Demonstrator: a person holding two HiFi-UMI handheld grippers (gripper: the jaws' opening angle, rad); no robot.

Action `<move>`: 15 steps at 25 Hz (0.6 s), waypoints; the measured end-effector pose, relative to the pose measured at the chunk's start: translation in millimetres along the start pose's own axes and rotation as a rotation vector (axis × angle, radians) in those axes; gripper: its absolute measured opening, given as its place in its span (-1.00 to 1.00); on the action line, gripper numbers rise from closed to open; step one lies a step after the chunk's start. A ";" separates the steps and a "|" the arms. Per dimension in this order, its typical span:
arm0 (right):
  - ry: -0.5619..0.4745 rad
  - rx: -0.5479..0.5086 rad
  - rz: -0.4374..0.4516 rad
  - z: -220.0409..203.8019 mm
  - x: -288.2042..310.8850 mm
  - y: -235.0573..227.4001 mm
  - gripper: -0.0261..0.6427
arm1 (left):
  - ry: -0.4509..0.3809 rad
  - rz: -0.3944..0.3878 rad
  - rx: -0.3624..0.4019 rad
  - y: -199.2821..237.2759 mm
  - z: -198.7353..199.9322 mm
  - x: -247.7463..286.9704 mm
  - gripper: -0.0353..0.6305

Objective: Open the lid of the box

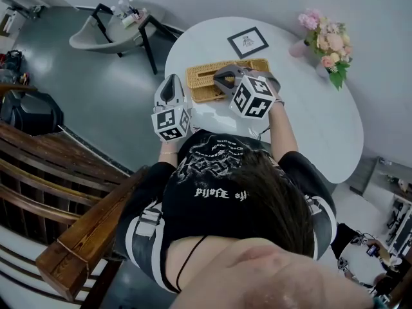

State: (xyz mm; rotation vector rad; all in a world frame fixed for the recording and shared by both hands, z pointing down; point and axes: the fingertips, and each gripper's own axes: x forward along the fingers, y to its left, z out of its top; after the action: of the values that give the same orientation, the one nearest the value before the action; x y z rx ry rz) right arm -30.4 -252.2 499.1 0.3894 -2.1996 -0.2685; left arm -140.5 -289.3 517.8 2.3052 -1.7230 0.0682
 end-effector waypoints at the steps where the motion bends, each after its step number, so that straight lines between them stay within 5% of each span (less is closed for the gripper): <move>1: 0.001 -0.005 -0.005 2.0 -0.7 -2.5 -0.84 | 0.001 -0.001 -0.001 0.7 -0.4 -0.7 -0.82; 15: 0.032 -0.052 -0.026 8.4 -3.8 -33.5 -0.84 | 0.004 -0.009 -0.004 -2.6 -1.1 0.8 -0.82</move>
State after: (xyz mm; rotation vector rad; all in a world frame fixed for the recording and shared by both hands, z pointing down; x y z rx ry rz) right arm -28.7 -281.5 480.4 0.3915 -2.1533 -0.3312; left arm -137.6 -289.0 518.5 2.3080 -1.7093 0.0679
